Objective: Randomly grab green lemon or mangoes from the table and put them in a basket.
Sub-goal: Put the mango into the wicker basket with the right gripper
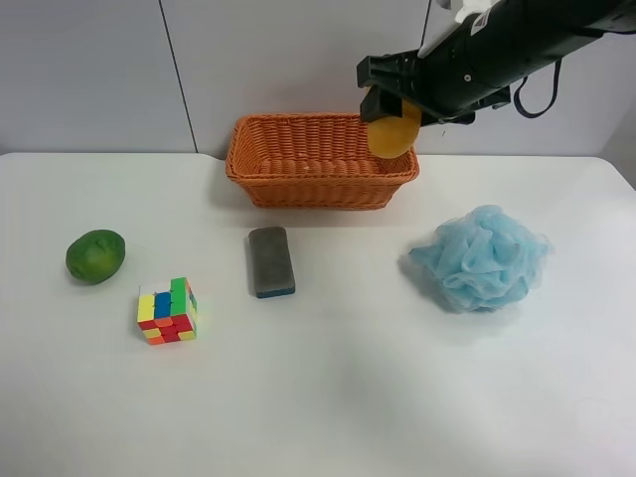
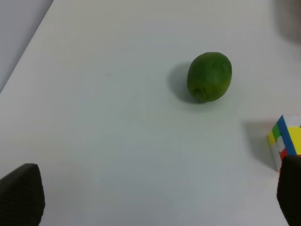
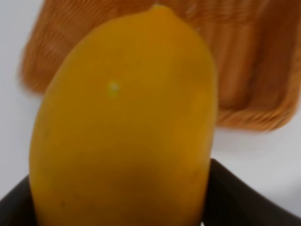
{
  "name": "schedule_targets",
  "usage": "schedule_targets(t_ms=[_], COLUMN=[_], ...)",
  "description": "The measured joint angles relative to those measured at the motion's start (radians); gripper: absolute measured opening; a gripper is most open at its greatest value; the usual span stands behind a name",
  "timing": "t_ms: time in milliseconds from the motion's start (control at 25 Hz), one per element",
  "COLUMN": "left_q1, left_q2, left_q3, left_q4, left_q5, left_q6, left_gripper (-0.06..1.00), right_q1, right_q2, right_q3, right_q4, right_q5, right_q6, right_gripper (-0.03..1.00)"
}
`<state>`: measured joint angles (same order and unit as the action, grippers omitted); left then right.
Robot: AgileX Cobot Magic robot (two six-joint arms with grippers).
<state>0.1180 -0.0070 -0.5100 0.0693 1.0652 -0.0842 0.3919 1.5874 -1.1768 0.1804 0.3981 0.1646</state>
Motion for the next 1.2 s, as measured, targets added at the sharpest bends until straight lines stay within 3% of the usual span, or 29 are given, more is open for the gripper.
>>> schedule_targets(t_ms=[200,440,720,960,1200], left_q1=[0.0,0.0,0.0,0.0,0.0], left_q2=[0.0,0.0,0.0,0.0,0.0], left_q3=[0.0,0.0,0.0,0.0,0.0], left_q4=[0.0,0.0,0.0,0.0,0.0], left_q5=[0.0,0.0,0.0,0.0,0.0], left_q6=[0.0,0.0,0.0,0.0,0.0], left_gripper=[0.99,0.99,0.99,0.99,0.99], right_q1=[-0.057,-0.076,-0.076,-0.076,-0.076], right_q2=[0.135,0.279,0.393,0.44,0.444], right_q3=[-0.064,-0.076,-0.077,-0.077,-0.077], right_q4=[-0.098,-0.118,-0.117,-0.099,-0.099], right_q5=[-0.067,-0.288,-0.483,-0.561,-0.569], right_q6=[0.047,0.053,0.053,0.053,0.05], right_gripper=[0.63,0.63,0.63,0.63,0.63])
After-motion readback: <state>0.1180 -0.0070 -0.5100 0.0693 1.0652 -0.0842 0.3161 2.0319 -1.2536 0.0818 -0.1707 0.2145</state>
